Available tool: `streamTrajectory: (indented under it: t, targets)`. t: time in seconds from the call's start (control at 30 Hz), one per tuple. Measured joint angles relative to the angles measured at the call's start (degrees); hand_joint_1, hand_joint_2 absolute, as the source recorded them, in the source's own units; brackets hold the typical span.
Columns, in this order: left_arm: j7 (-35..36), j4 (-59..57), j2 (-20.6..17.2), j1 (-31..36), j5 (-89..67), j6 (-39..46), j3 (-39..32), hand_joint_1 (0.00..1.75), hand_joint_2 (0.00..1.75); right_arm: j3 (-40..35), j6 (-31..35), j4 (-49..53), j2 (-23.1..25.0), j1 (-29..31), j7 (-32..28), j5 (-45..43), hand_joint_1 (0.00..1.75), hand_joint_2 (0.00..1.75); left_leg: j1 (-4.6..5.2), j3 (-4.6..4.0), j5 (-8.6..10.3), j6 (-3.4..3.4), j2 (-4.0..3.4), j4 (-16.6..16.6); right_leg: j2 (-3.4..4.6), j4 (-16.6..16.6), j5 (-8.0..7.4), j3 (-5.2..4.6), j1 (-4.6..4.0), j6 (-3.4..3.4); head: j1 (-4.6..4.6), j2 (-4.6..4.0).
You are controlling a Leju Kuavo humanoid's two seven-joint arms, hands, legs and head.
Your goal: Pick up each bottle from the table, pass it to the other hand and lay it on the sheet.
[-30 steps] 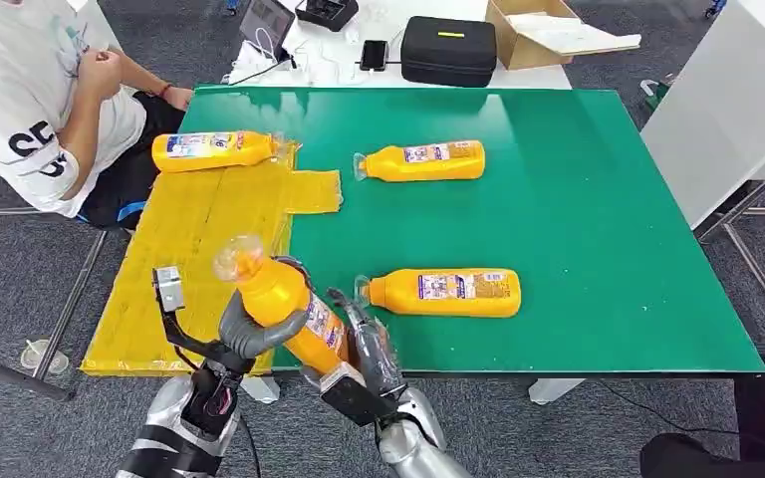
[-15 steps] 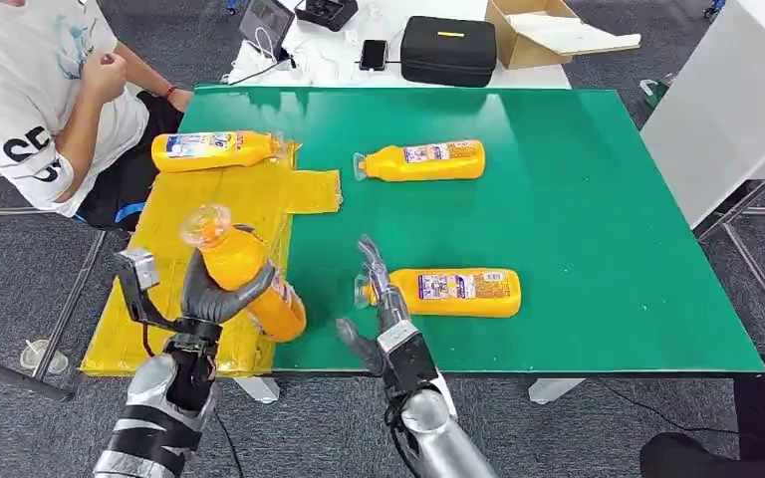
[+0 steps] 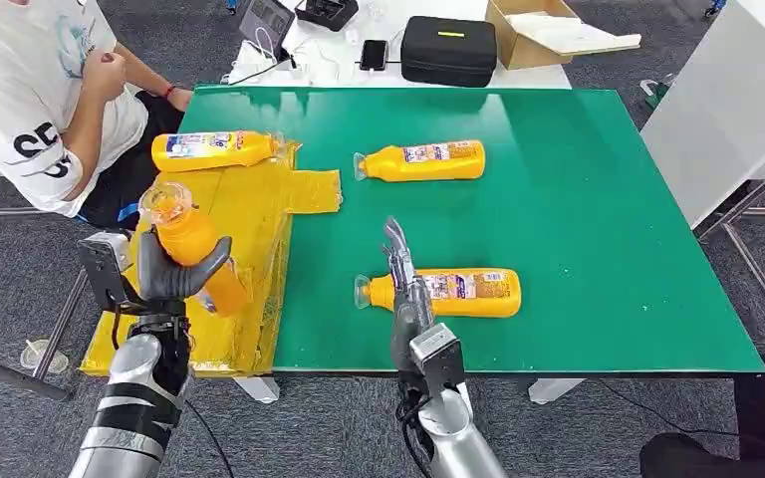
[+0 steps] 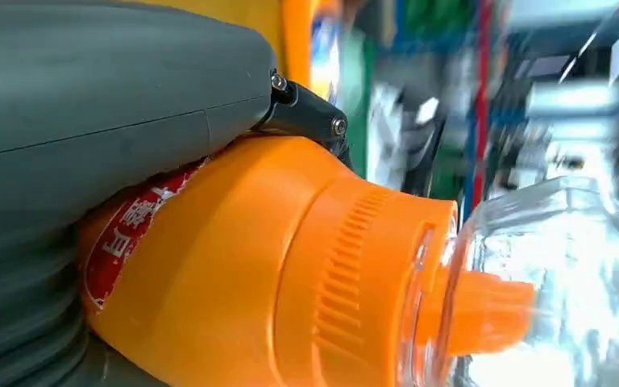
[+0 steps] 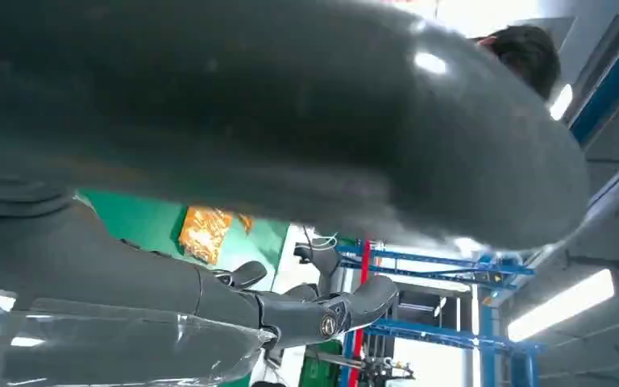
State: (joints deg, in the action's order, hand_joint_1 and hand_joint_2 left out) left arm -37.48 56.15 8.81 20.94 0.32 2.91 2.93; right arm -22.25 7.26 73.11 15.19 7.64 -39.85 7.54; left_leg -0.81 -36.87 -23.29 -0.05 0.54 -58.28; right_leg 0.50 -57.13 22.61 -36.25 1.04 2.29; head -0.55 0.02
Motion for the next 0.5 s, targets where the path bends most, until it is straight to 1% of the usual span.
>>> streamTrajectory:
  t: [0.07, 0.13, 0.2, 0.27, 0.33, 0.5]
  targets:
    - [-1.9, 0.0, -0.1, 0.5, -8.2, 9.4, -0.1, 1.75, 1.75, 0.0, 1.0, 1.0, 0.0, -0.4, -0.1, -1.0, 0.0, 0.0, 0.0, 0.0, 0.0, 0.0, 0.0, 0.0, 0.0, 0.0, 0.0, 0.0, 0.0, 0.0, 0.02, -0.02]
    - [-2.4, 0.1, -0.7, 1.1, -20.3, 20.5, 0.0, 1.75, 1.75, 0.0, 2.0, 2.3, 0.0, -0.8, -0.2, -2.8, 0.0, 0.0, -0.01, 0.0, 0.0, 0.0, 0.0, 0.0, 0.0, 0.0, 0.0, -0.01, -0.01, 0.0, 0.0, -0.02]
    - [-2.0, -0.8, -1.7, 2.4, -32.1, 28.0, 0.3, 1.75, 1.75, 0.1, 2.3, 3.5, 0.0, -0.9, -0.2, -5.0, 0.0, 0.0, -0.02, 0.01, 0.01, -0.01, 0.01, 0.0, -0.01, 0.0, 0.01, -0.01, -0.02, -0.01, -0.02, -0.02]
    - [-1.3, -3.9, -3.1, 4.2, -43.2, 31.9, 1.4, 1.75, 1.75, 0.1, 2.1, 4.4, 0.0, -0.9, -0.2, -6.7, 0.0, 0.0, -0.02, 0.0, 0.02, -0.01, 0.05, 0.0, -0.03, 0.0, 0.01, 0.02, -0.02, -0.01, 0.0, -0.02]
    - [-0.6, -8.4, -4.4, 6.0, -52.0, 33.1, 3.0, 1.75, 1.75, 0.1, 1.6, 5.1, 0.0, -0.8, -0.2, -7.5, 0.0, 0.0, -0.02, 0.02, 0.02, 0.0, 0.01, 0.0, 0.0, 0.0, -0.01, 0.02, -0.02, -0.01, 0.0, -0.02]
    - [3.1, -18.3, -7.2, 8.5, -64.9, 32.3, 8.2, 1.75, 1.75, -0.1, 0.4, 5.3, 0.0, -0.8, -0.2, -8.5, 0.0, 0.0, -0.01, 0.02, 0.03, 0.01, -0.05, 0.0, 0.01, 0.0, -0.03, 0.01, -0.01, -0.02, 0.0, -0.02]
